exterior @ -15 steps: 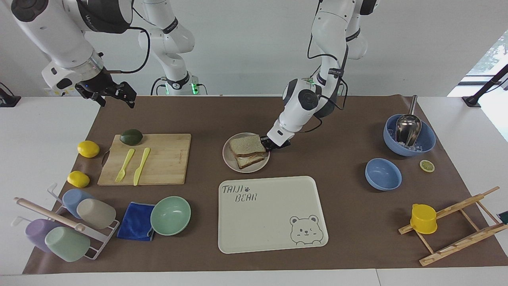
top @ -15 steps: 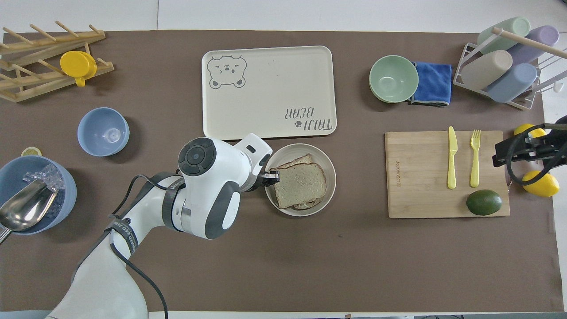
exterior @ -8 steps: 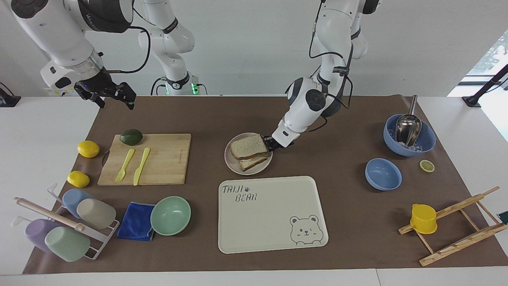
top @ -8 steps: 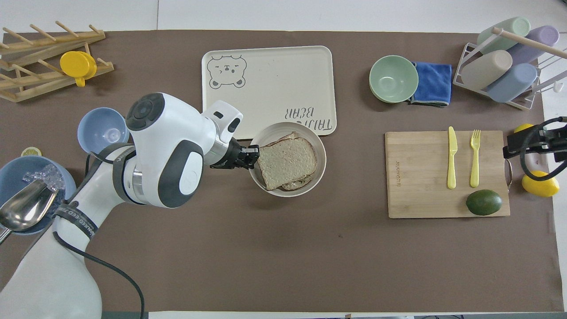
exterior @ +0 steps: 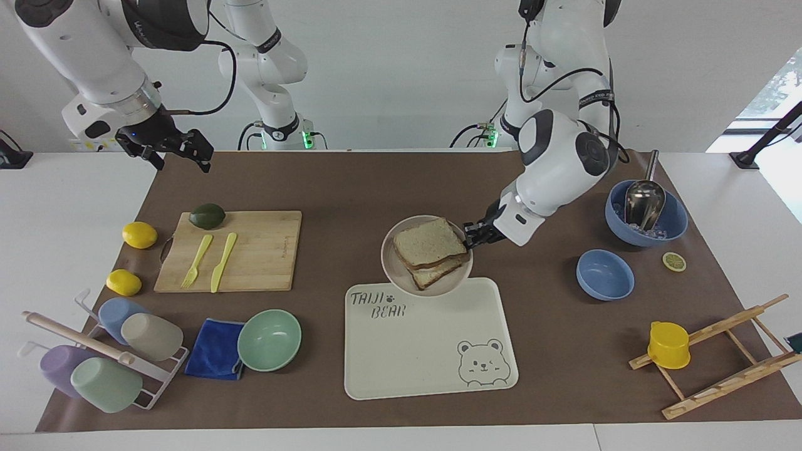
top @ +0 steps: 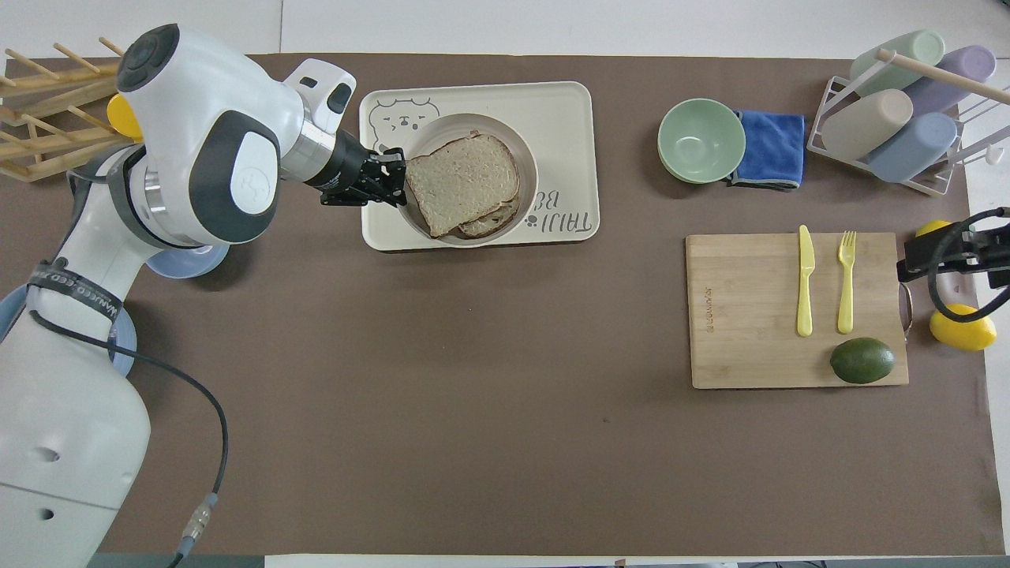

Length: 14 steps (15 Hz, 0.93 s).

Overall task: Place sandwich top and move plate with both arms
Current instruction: 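Lift the plate with the left gripper and move it onto the tray, then lower the plate onto the cream tray and open the left gripper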

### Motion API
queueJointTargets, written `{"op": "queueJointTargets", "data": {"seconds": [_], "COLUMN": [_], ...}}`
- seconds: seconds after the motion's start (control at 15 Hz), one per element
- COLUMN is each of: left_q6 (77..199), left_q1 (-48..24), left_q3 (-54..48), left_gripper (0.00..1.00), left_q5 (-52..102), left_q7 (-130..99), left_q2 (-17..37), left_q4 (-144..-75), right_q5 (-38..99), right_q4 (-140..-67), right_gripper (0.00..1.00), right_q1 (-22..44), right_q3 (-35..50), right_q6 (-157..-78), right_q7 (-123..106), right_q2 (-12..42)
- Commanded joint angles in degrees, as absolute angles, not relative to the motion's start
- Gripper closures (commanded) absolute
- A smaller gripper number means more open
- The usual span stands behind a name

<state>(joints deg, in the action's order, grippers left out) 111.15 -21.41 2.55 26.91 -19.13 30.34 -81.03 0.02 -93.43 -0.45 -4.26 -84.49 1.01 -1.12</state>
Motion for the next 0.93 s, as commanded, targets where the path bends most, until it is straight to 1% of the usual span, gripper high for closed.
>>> {"op": "queueJointTargets", "data": {"seconds": [0.0,0.13,0.2,0.53,0.73,0.8,0.87], "left_q6": [111.60,118.61,120.65,125.76,125.78,125.25,124.72], "left_q1": [-21.71,-23.02,-23.46,-24.61,-24.61,-24.17,-24.17], "left_q3": [4.74,4.83,4.83,4.83,4.83,4.83,4.83], "left_gripper": [1.00,1.00,1.00,1.00,1.00,0.54,0.01], "left_q5": [27.51,27.16,27.16,26.63,26.37,25.32,24.18], "left_q7": [-20.39,-20.48,-20.48,-20.57,-20.39,-20.39,-20.39], "left_q2": [37.96,39.28,39.11,37.89,37.71,37.53,37.36], "left_q4": [-72.33,-73.55,-75.57,-80.41,-81.03,-81.04,-80.95], "right_q5": [1.05,1.05,1.05,1.05,1.05,1.05,1.05], "right_q4": [-94.13,-94.22,-94.22,-94.22,-94.22,-94.22,-94.22], "right_gripper": [0.00,0.00,0.00,0.00,0.00,0.00,0.00], "right_q1": [-1.05,-1.05,-1.05,-1.05,-1.05,-1.05,-1.05], "right_q3": [-4.04,-4.04,-4.04,-4.04,-4.04,-4.04,-4.04], "right_q6": [-84.64,-84.55,-84.55,-84.55,-84.55,-84.55,-84.55], "right_q7": [-0.26,-0.26,-0.26,-0.26,-0.26,-0.26,-0.26], "right_q2": [-2.02,-2.02,-2.02,-2.02,-2.02,-2.02,-2.02]}}
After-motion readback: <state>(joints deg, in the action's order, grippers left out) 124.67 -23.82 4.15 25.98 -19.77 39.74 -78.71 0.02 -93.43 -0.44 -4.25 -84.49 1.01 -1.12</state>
